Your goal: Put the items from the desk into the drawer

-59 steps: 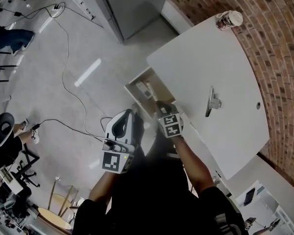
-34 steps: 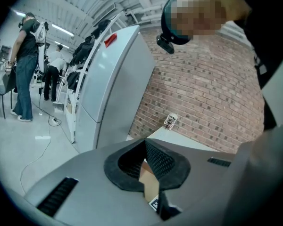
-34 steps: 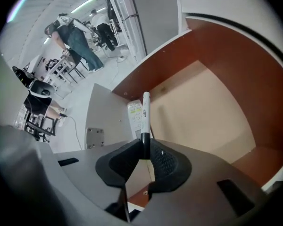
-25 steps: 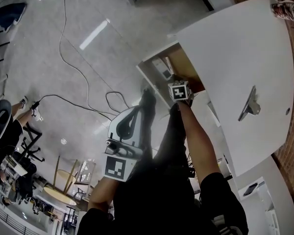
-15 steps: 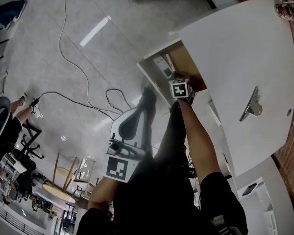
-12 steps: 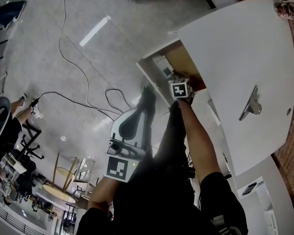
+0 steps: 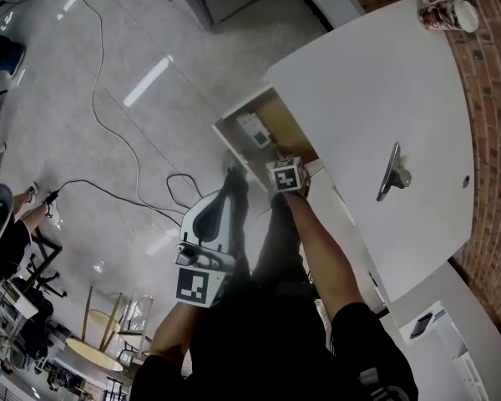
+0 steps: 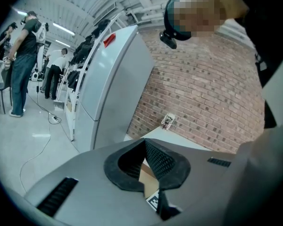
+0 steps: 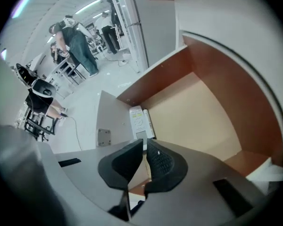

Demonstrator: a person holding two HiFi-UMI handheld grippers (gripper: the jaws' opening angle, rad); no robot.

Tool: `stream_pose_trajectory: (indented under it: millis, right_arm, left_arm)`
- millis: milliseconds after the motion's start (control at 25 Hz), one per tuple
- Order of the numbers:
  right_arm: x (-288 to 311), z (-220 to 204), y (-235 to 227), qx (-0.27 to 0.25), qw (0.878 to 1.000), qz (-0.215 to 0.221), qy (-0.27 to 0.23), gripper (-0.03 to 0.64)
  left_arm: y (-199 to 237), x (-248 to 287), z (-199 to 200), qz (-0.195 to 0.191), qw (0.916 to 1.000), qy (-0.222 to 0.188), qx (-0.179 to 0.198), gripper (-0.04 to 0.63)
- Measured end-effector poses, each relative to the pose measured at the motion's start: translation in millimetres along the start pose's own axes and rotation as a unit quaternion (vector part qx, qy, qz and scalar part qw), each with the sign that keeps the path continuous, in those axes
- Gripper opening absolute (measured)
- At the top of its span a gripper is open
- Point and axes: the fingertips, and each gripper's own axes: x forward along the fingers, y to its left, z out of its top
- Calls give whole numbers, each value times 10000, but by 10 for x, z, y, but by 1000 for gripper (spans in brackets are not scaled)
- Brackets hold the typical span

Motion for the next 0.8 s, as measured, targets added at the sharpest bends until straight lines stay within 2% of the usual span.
stream_pose_trajectory:
  millis: [200,320,440,640,800]
  right_arm:
    - [-737,130,279,-117,9988,304,-371,6]
    - [-1260,242,407,-179,9963,438,-715,2]
    - [-1819,409,457,-94,9919,533,-1149,2]
    - [-2755,767,339,96,9774,454,-2065,2]
    - [-3521,993,133,166,9576,109,-2875,2]
  left_arm:
    - [-279,-81,304,-119,9993,-339,61,2]
    - [-451,-165,424,-158,9994,-295,47,2]
    - [-617,-248,635,-192,9988,-437,84,2]
    - [-952,-303,986,-435,9960,-759,167,2]
    - [-1222,-328,1246,-710,9925,-896,441,2]
